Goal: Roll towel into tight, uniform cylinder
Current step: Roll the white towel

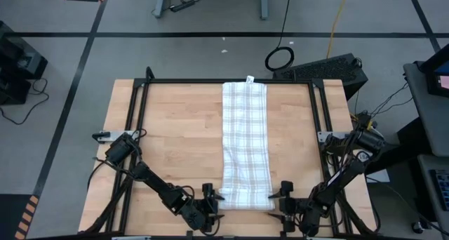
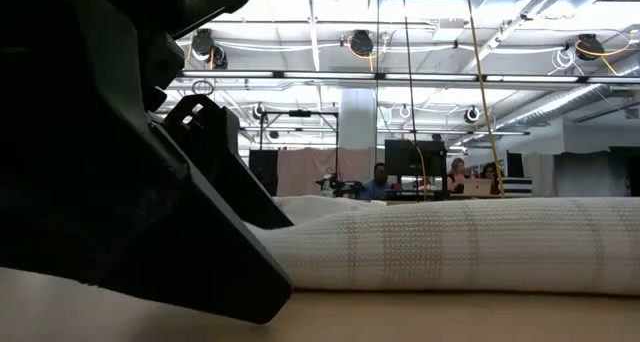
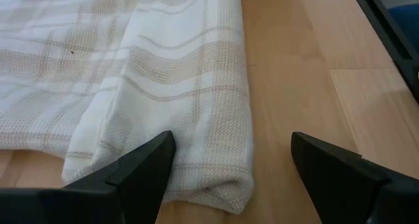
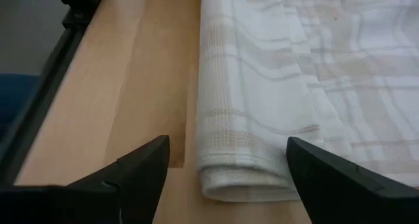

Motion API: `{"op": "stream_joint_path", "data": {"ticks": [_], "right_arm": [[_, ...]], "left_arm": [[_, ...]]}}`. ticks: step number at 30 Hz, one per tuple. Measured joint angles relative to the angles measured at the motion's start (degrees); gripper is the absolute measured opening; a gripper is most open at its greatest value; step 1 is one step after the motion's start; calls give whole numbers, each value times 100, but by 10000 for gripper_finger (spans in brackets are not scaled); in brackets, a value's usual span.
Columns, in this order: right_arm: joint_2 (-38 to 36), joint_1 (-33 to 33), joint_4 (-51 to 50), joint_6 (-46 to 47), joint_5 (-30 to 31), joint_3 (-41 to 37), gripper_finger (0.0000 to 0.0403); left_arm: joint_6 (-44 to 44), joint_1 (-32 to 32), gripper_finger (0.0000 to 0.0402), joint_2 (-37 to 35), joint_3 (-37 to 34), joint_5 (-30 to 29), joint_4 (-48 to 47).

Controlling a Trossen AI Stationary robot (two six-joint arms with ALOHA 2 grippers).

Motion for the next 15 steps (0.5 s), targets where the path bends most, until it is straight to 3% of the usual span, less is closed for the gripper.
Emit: {"op": "stream_joint_path", "data": {"ticks": [15], "right_arm": [[-49,29,316,-58,-41,2,297]], "left_arm": [[-39,2,317,0,-7,-4,-2]]}}
